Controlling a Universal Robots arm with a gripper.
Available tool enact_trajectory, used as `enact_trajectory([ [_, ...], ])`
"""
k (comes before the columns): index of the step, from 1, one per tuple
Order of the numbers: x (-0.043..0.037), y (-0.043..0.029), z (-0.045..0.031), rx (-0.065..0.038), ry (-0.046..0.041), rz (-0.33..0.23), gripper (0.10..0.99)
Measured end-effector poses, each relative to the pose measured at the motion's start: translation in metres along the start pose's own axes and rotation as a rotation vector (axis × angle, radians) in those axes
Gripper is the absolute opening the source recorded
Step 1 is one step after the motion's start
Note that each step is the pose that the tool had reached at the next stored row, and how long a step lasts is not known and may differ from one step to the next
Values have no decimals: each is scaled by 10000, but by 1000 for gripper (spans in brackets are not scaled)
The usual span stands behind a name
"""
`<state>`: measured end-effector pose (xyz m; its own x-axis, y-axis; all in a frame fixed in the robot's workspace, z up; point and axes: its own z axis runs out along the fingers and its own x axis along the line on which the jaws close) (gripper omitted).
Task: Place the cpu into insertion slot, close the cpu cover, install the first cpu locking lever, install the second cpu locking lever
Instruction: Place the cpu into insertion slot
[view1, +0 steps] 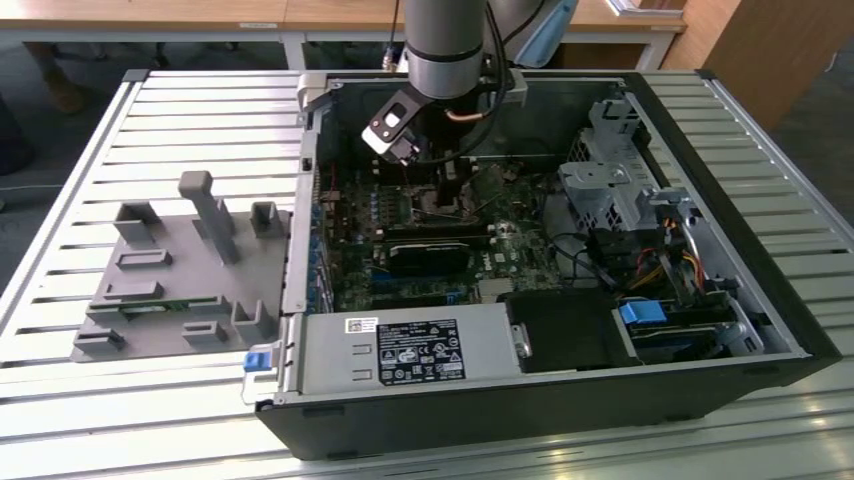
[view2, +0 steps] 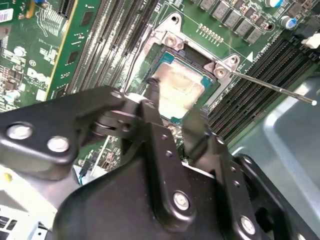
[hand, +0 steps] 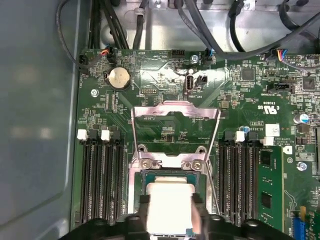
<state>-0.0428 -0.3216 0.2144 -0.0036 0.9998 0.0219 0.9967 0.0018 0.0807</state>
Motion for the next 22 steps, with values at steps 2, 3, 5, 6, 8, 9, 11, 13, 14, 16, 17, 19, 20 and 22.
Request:
enact_trajectory([
  [2, -5, 7, -14, 34, 0, 1, 412],
  [3, -6, 11, -19, 58, 0, 1, 357],
  [5, -6, 14, -25, 74, 2, 3, 298],
  [6, -7, 14, -27, 75, 1, 3, 239],
  [8, -7, 15, -27, 75, 2, 2, 180],
  [9, -7, 15, -28, 76, 1, 2, 122],
  [11, -7, 15, -30, 75, 1, 2, 106],
  [13, -7, 15, -32, 76, 1, 2, 106],
  [14, -7, 15, -33, 76, 1, 1, 106],
  [16, -7, 16, -40, 75, 1, 2, 106],
  [17, -7, 16, -40, 75, 1, 2, 106],
  [19, -7, 16, -44, 78, -2, 2, 106],
  [20, -7, 16, -48, 78, -3, 1, 106],
  [22, -7, 17, -55, 76, 0, 2, 106],
])
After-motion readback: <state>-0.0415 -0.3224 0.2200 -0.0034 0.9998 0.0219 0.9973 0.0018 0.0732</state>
